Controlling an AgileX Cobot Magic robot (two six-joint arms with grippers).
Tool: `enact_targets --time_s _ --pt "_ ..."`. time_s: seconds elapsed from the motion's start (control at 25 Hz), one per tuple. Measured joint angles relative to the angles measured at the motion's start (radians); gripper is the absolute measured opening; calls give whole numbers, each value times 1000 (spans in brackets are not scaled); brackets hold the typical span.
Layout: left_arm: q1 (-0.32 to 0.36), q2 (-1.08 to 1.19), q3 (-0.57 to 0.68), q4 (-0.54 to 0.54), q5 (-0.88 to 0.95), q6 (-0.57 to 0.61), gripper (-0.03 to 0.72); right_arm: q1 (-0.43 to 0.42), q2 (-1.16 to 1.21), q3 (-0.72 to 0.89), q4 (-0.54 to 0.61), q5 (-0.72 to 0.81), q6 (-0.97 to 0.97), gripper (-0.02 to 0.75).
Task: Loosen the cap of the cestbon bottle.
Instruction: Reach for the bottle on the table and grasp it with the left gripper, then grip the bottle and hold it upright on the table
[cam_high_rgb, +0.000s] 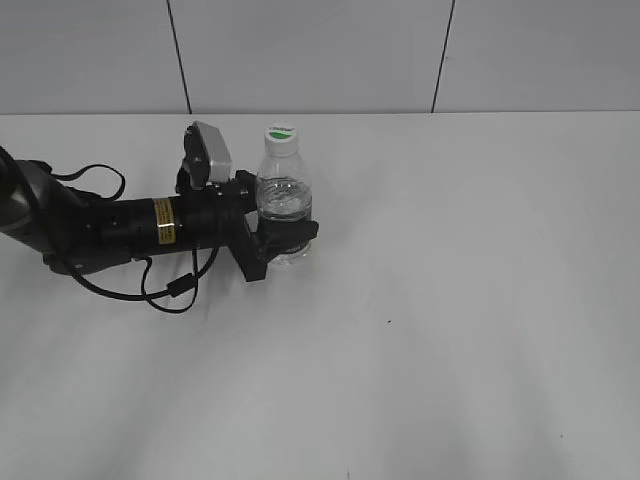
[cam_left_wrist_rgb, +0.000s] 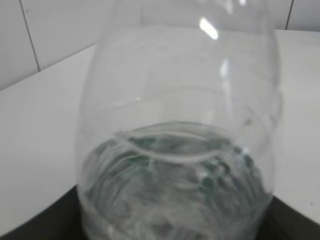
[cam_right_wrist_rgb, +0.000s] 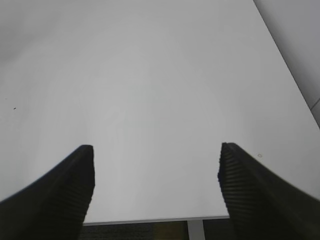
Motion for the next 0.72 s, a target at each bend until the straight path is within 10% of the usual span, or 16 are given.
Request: enact_targets --time_s 0.72 --pt "0 0 -1 105 -29 -4 424 0 0 0 0 0 0 589"
